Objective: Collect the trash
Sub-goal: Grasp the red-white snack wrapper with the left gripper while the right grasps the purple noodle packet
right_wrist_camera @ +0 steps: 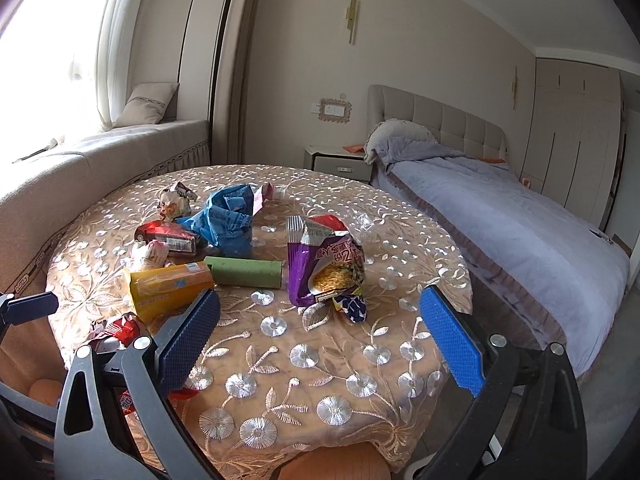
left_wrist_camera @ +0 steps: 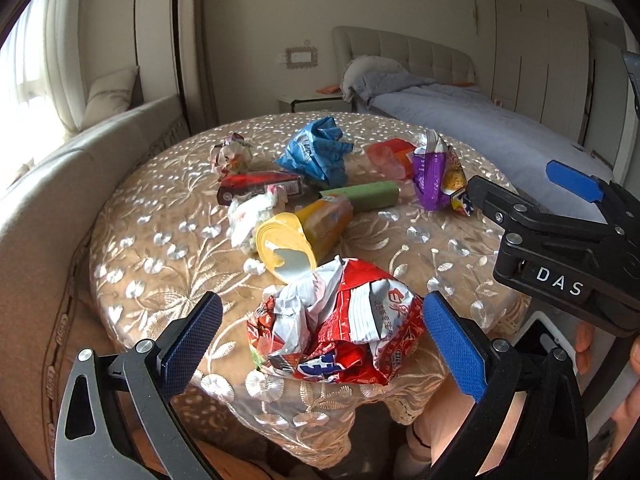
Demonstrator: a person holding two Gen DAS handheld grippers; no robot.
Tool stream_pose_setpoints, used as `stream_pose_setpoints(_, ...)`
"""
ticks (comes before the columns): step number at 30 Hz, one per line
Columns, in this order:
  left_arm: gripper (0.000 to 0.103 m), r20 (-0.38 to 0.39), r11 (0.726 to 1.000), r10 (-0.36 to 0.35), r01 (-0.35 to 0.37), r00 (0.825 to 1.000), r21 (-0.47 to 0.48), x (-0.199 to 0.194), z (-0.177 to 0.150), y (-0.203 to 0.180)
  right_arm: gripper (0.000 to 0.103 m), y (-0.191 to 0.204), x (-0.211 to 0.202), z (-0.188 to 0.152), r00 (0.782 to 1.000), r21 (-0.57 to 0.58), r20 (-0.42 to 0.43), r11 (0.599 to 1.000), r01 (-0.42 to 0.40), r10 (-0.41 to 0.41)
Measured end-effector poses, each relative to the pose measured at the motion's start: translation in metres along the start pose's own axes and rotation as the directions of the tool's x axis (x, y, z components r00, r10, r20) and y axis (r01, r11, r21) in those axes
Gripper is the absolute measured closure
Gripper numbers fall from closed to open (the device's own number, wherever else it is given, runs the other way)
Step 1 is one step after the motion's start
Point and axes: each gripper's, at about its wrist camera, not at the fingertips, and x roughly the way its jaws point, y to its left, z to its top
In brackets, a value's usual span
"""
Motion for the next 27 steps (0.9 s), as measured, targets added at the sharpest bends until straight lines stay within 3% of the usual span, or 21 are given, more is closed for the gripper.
stream_pose_setpoints(2,0.005,-0.035,1.000,0.004,-0.004,0.999,-0.009,0.013,-0.001,-0.001,0.004,-0.006,0.029,0.004,0.998,0.030,-0.057,0.999,-0.036,0.038)
stream_pose_setpoints(4,0.005,-0.065,1.000,0.007,-0.008,0.998,-0.019,0.025,-0.002,0.000,0.004,-0.007,0.052,0.009,0.996,0.026,-0.085,0.999,-0.023,0.025)
stream_pose_setpoints(7,0.005,-0.052,0.999,0.016,-0.018,0.999,-0.036,0.033,0.001,0.003,0.004,-0.006,0.086,0.015,0.991,-0.010,-0.131,0.999,0.032,-0.033)
stream_pose_setpoints(9,0.006,-0.049,0.999,0.011,-0.013,0.999,-0.042,0.038,0.004,0.004,0.005,-0.009,0.104,0.016,0.983,0.005,-0.184,1.000,0.021,-0.020)
stream_pose_setpoints(10,0.007,-0.050,0.999,0.006,-0.008,0.999,-0.042,0.042,0.005,0.004,0.009,-0.013,0.109,0.015,0.979,0.031,-0.202,1.000,0.000,0.007)
stream_pose_setpoints(11,0.012,-0.046,0.999,0.006,-0.008,0.999,-0.043,0.043,0.005,0.004,0.033,-0.016,0.111,0.013,0.976,0.058,-0.212,0.998,-0.030,0.041)
stream_pose_setpoints(12,0.013,-0.042,0.999,0.009,-0.010,0.999,-0.042,0.044,0.006,0.004,0.041,-0.019,0.113,0.011,0.974,0.074,-0.220,0.996,-0.044,0.059)
stream_pose_setpoints(17,0.027,-0.025,1.000,-0.004,0.004,1.000,-0.029,0.048,0.009,0.000,0.045,-0.028,0.099,0.004,0.976,0.097,-0.193,0.992,-0.082,0.100)
stream_pose_setpoints(21,0.030,0.000,0.999,-0.022,0.022,1.000,-0.026,0.039,0.012,-0.002,0.045,-0.036,0.069,0.003,0.974,0.125,-0.154,0.981,-0.146,0.165)
stream_pose_setpoints(27,0.031,0.050,0.999,-0.034,0.035,0.998,-0.006,0.020,0.019,-0.010,0.045,-0.038,0.038,-0.001,0.979,0.072,-0.131,0.987,-0.147,0.155)
